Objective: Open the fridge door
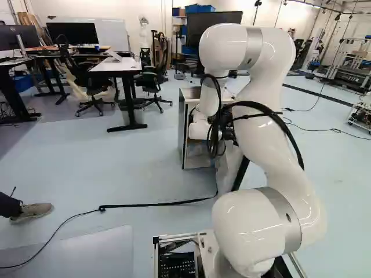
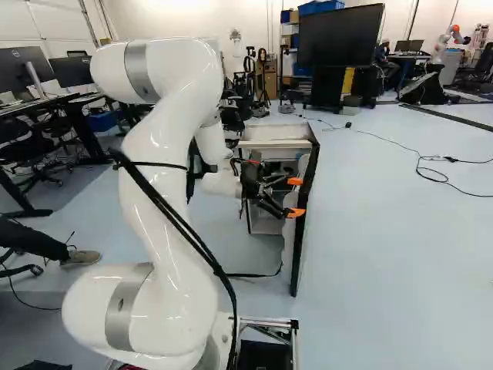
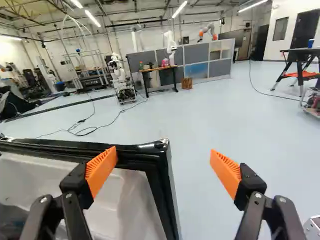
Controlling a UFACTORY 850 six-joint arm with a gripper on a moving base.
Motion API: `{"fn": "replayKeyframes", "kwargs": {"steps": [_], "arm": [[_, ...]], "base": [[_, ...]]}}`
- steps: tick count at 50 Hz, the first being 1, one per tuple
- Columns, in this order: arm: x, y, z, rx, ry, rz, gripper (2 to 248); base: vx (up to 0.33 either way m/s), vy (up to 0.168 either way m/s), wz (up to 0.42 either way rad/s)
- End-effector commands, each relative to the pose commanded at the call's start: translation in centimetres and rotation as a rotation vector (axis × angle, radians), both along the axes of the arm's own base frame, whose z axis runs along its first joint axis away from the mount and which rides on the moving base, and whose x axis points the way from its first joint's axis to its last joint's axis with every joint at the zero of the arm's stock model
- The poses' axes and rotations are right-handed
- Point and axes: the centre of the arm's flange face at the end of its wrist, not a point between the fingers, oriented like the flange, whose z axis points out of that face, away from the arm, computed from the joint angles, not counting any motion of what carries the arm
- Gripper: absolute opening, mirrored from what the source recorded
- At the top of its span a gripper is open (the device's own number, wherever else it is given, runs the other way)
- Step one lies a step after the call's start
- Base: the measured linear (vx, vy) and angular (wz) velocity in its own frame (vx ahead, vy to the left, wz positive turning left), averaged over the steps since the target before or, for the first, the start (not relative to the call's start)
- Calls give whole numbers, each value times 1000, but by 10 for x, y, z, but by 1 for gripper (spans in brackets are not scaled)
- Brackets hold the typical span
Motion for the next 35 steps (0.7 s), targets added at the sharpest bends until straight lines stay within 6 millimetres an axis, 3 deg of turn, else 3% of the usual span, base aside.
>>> {"fn": "replayKeyframes", "kwargs": {"steps": [35], "arm": [[10, -80, 0, 20, -61, -230, 247]], "base": [[0, 0, 0]]}}
